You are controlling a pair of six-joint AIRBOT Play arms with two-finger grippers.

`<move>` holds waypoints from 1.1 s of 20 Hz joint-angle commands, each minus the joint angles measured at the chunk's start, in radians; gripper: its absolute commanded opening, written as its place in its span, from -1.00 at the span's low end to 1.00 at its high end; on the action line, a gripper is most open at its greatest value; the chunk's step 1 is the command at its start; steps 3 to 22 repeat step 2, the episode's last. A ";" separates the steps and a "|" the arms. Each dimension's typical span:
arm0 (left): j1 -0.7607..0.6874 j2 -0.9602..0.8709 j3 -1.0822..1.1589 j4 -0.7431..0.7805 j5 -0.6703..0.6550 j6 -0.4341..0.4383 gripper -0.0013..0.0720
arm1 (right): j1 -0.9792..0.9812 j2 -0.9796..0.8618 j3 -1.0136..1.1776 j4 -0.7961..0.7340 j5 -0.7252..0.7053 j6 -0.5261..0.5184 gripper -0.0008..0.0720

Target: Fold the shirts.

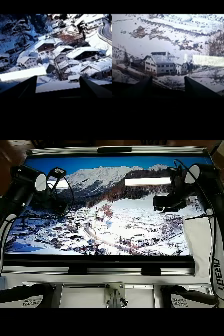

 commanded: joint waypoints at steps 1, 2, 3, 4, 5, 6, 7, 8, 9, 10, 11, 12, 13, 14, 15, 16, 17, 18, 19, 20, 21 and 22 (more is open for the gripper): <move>0.000 -0.001 0.001 0.002 -0.001 0.000 0.74 | 0.003 -0.001 0.001 0.003 0.001 0.002 0.41; 0.000 -0.001 0.001 0.002 -0.001 0.000 0.74 | 0.003 -0.001 0.001 0.003 0.001 0.002 0.41; 0.000 -0.001 0.001 0.002 -0.001 0.000 0.74 | 0.003 -0.001 0.001 0.003 0.001 0.002 0.41; 0.000 -0.001 0.001 0.002 -0.001 0.000 0.74 | 0.003 -0.001 0.001 0.003 0.001 0.002 0.41; 0.000 -0.001 0.001 0.002 -0.001 0.000 0.74 | 0.003 -0.001 0.001 0.003 0.001 0.002 0.41; 0.000 -0.001 0.001 0.002 -0.001 0.000 0.74 | 0.003 -0.001 0.001 0.003 0.001 0.002 0.41; 0.000 -0.001 0.001 0.002 -0.001 0.000 0.74 | 0.003 -0.001 0.001 0.003 0.001 0.002 0.41; 0.000 -0.001 0.001 0.002 -0.001 0.000 0.74 | 0.003 -0.001 0.001 0.003 0.001 0.002 0.41; 0.000 -0.001 0.001 0.002 -0.001 0.000 0.74 | 0.003 -0.001 0.001 0.003 0.001 0.002 0.41; 0.000 -0.001 0.001 0.002 -0.001 0.000 0.74 | 0.003 -0.001 0.001 0.003 0.001 0.002 0.41; 0.000 -0.001 0.001 0.002 -0.001 0.000 0.74 | 0.003 -0.001 0.001 0.003 0.001 0.002 0.41; 0.000 -0.001 0.001 0.002 -0.001 0.000 0.74 | 0.003 -0.001 0.001 0.003 0.001 0.002 0.41; 0.000 -0.001 0.001 0.002 -0.001 0.000 0.74 | 0.003 -0.001 0.001 0.003 0.001 0.002 0.41; 0.000 -0.001 0.001 0.002 -0.001 0.000 0.74 | 0.003 -0.001 0.001 0.003 0.001 0.002 0.41; 0.000 -0.001 0.001 0.002 -0.001 0.000 0.74 | 0.003 -0.001 0.001 0.003 0.001 0.002 0.41; 0.000 -0.001 0.001 0.002 -0.001 0.000 0.74 | 0.003 -0.001 0.001 0.003 0.001 0.002 0.41; 0.000 -0.001 0.001 0.002 -0.001 0.000 0.74 | 0.003 -0.001 0.001 0.003 0.001 0.002 0.41; 0.000 -0.001 0.001 0.002 -0.001 0.000 0.74 | 0.003 -0.001 0.001 0.003 0.001 0.002 0.41; 0.000 -0.001 0.001 0.002 -0.001 0.000 0.74 | 0.003 -0.001 0.001 0.003 0.001 0.002 0.41; 0.000 -0.001 0.001 0.002 -0.001 0.000 0.74 | 0.003 -0.001 0.001 0.003 0.001 0.002 0.41; 0.000 -0.001 0.001 0.002 -0.001 0.000 0.74 | 0.003 -0.001 0.001 0.003 0.001 0.002 0.41; 0.000 -0.001 0.001 0.002 -0.001 0.000 0.74 | 0.003 -0.001 0.001 0.003 0.001 0.002 0.41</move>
